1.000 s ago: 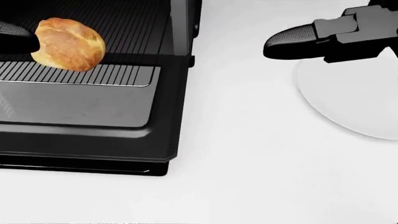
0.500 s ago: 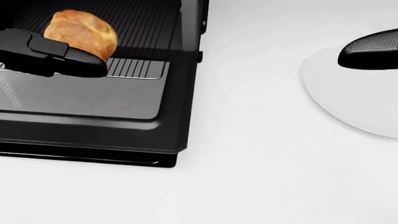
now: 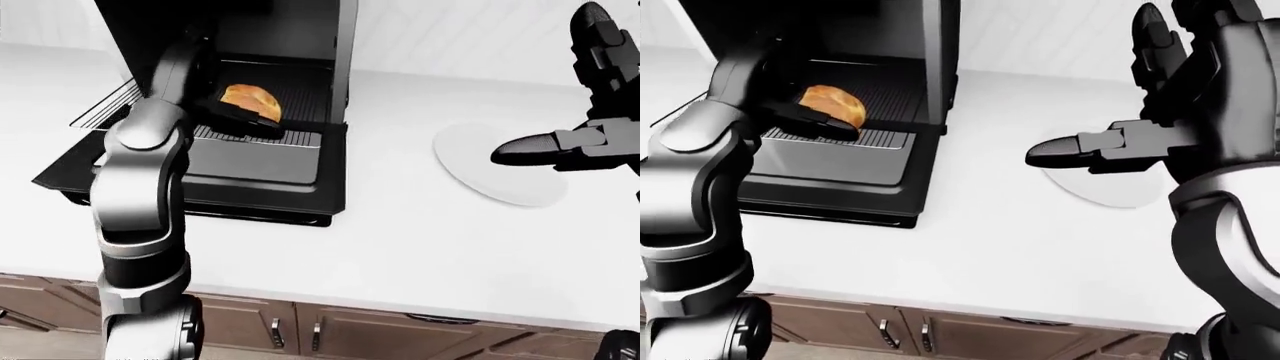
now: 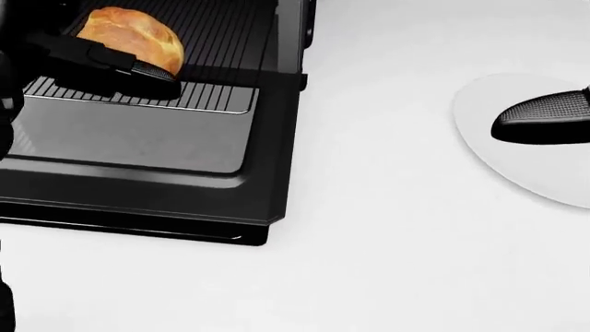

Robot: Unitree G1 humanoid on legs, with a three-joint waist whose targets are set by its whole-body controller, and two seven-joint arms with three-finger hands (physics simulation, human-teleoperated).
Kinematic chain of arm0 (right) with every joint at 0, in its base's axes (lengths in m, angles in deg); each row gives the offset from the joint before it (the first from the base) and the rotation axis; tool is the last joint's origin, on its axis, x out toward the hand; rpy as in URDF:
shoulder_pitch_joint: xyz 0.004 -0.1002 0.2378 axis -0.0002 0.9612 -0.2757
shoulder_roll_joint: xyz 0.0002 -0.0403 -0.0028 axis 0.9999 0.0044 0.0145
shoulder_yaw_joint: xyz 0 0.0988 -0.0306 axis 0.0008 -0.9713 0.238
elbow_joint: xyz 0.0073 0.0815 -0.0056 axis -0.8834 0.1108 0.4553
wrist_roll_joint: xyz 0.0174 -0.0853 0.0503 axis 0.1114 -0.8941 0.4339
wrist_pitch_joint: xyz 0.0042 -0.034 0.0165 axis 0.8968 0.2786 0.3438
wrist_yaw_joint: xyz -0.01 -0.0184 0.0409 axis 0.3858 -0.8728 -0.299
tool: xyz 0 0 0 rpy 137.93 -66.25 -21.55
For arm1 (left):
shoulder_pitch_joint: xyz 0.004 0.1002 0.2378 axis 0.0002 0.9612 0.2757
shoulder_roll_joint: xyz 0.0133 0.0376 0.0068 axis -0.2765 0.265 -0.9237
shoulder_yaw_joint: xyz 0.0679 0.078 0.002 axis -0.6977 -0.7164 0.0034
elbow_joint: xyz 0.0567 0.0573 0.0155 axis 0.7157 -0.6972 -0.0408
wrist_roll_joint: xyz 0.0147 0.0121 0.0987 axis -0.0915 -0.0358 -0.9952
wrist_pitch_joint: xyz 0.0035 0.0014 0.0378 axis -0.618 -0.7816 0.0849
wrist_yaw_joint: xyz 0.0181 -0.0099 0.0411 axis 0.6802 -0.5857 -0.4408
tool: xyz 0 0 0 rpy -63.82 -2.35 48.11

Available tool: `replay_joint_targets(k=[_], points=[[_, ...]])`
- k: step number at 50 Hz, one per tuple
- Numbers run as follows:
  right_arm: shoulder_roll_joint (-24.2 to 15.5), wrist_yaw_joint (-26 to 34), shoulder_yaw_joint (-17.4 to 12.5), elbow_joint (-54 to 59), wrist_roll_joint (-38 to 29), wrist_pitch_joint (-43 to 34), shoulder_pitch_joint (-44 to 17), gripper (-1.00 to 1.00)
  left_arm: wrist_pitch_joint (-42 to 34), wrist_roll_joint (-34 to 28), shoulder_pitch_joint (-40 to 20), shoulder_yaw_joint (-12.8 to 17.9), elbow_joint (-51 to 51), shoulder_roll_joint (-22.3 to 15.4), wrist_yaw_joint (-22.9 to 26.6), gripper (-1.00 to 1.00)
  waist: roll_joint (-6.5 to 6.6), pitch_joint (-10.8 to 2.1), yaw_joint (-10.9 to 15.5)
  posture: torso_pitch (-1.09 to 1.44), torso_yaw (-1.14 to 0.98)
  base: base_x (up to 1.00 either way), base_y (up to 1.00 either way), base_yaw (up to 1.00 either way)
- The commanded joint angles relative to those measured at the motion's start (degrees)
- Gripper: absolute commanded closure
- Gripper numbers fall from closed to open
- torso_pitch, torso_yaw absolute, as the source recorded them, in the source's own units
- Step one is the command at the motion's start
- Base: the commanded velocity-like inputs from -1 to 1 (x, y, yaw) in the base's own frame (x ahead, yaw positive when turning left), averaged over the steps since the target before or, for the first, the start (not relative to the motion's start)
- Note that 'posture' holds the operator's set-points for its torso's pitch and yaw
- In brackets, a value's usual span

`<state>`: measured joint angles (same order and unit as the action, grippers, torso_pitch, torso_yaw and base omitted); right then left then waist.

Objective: Pick the bread from the rack and place it on the plate on the counter.

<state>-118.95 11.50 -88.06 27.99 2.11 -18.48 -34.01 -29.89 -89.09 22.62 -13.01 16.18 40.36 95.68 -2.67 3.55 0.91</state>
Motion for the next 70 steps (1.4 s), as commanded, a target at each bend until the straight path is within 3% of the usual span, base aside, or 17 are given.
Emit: replay_joint_targets(k=[1, 37, 41, 42, 48, 50, 51, 52, 53, 55, 64, 70], points=[[-0.9, -0.1, -1.3, -0.5, -0.6, 1.6, -0.9, -1.00, 3.0, -0.8, -2.1, 0.3, 0.7, -0.5, 0.0, -1.00, -0.03, -1.51, 0.0, 0.00, 0.00, 0.00, 0.00, 0.00], [1.8, 2.4, -0.9, -0.8, -4.3, 1.0, -0.6, -1.00, -0.3, -7.0, 2.0, 0.3, 0.5, -0.1, 5.2, -0.99, 0.17, -1.87, 0.0, 0.00, 0.00, 0.00, 0.00, 0.00], [2.2, 2.8, 0.3, -0.1, -5.7, 1.6, -0.8, -1.00, -0.8, -7.1, 1.6, 0.4, 0.8, -0.4, 5.9, -0.72, 0.26, -1.89, -0.1, 0.00, 0.00, 0.00, 0.00, 0.00], [2.5, 2.9, 0.6, -0.1, -6.2, 1.6, -1.0, -1.00, -1.1, -7.2, 1.6, 0.3, 0.9, -0.4, 6.1, -0.22, 0.28, -1.90, -0.1, 0.00, 0.00, 0.00, 0.00, 0.00], [3.1, 3.8, 0.1, -0.4, -7.0, 0.9, -1.0, -1.00, -2.1, -7.7, 1.9, 0.1, 2.0, -0.6, 7.1, 0.27, 0.30, -1.94, -0.1, 0.00, 0.00, 0.00, 0.00, 0.00], [3.3, 4.1, 0.0, -0.5, -7.3, 0.9, -0.8, -1.00, -2.3, -7.9, 2.1, 0.0, 2.3, -0.6, 7.5, 0.34, 0.29, -1.91, 0.0, 0.00, 0.00, 0.00, 0.00, 0.00], [3.3, 4.2, -0.2, -0.5, -7.3, 0.9, -0.7, -1.00, -2.4, -8.1, 2.1, -0.1, 2.3, -0.7, 7.7, 0.55, 0.30, -1.91, 0.0, 0.00, 0.00, 0.00, 0.00, 0.00], [3.3, 4.2, -0.2, -0.6, -7.5, 0.9, -0.7, -1.00, -2.5, -8.2, 2.0, -0.1, 2.4, -0.7, 7.9, 0.58, 0.29, -1.94, 0.0, 0.00, 0.00, 0.00, 0.00, 0.00], [3.3, 4.3, -0.3, -0.6, -7.5, 0.9, -0.6, -1.00, -2.7, -8.4, 2.0, -0.2, 2.6, -0.8, 8.2, 0.80, 0.29, -1.96, 0.0, 0.00, 0.00, 0.00, 0.00, 0.00], [3.4, 4.5, -0.7, -0.8, -7.5, 0.8, -0.2, -1.00, -2.7, -8.7, 2.0, -0.1, 2.6, -0.7, 8.3, 1.00, 0.30, -2.00, -0.1, 0.00, 0.00, 0.00, 0.00, 0.00], [3.4, 4.5, -1.5, -1.4, -6.9, 0.6, 0.3, -1.00, -4.6, -10.2, 0.8, -0.2, 4.4, -1.3, 9.8, 1.00, 0.35, -2.03, -0.1, 0.00, 0.00, 0.00, 0.00, 0.00], [1.5, 2.5, -2.4, -0.9, -3.6, -0.3, -1.5, -1.00, -9.7, -11.9, -4.3, -1.9, 7.8, -1.9, 12.0, 1.00, 0.17, -1.69, 0.0, 0.00, 0.00, 0.00, 0.00, 0.00]])
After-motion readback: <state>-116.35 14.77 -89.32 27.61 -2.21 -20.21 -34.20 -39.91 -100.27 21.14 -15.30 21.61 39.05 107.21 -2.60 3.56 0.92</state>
